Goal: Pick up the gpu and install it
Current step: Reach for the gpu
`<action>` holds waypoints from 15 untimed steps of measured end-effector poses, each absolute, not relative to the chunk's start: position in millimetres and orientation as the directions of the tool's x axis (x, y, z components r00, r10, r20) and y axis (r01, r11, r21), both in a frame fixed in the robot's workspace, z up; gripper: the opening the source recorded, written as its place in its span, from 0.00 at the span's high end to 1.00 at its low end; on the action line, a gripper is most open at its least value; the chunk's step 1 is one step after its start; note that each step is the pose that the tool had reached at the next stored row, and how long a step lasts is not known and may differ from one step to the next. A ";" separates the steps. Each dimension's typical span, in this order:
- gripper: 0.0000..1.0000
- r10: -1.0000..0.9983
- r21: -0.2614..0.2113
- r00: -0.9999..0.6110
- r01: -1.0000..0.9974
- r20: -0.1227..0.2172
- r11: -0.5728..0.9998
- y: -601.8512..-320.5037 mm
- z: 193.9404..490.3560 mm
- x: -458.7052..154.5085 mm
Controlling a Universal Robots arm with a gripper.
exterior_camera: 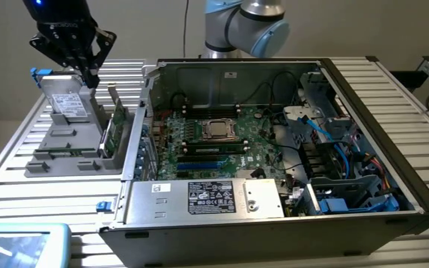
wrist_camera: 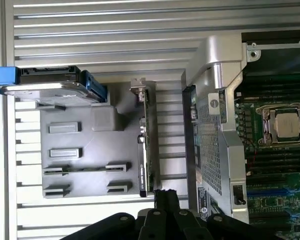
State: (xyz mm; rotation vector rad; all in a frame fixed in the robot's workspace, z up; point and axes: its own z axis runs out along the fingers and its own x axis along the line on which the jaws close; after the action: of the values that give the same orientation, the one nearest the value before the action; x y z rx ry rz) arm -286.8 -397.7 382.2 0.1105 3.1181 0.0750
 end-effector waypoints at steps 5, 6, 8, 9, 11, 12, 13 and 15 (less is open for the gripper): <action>0.88 0.071 0.049 -0.997 0.070 -0.019 0.996 -397.7 377.4 -300.8; 0.88 0.071 0.049 -0.997 0.070 -0.019 0.996 -397.7 376.4 -303.0; 0.88 0.071 0.049 -0.997 0.070 -0.019 0.996 -397.7 374.2 -306.3; 0.88 0.071 0.049 -0.997 0.070 -0.019 0.996 -397.7 373.2 -307.3; 0.88 0.071 0.050 -0.997 0.070 -0.019 0.996 -397.7 372.6 -307.9; 0.88 0.071 0.050 -0.997 0.070 -0.019 0.996 -397.7 372.6 -307.9; 0.88 0.071 0.050 -0.997 0.070 -0.019 0.996 -397.7 372.6 -307.9; 0.88 0.071 0.050 -0.997 0.070 -0.019 0.996 -397.7 372.5 -307.9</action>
State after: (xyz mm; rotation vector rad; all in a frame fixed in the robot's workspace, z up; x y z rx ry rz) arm -307.9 -397.7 372.5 0.1104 3.1180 0.0768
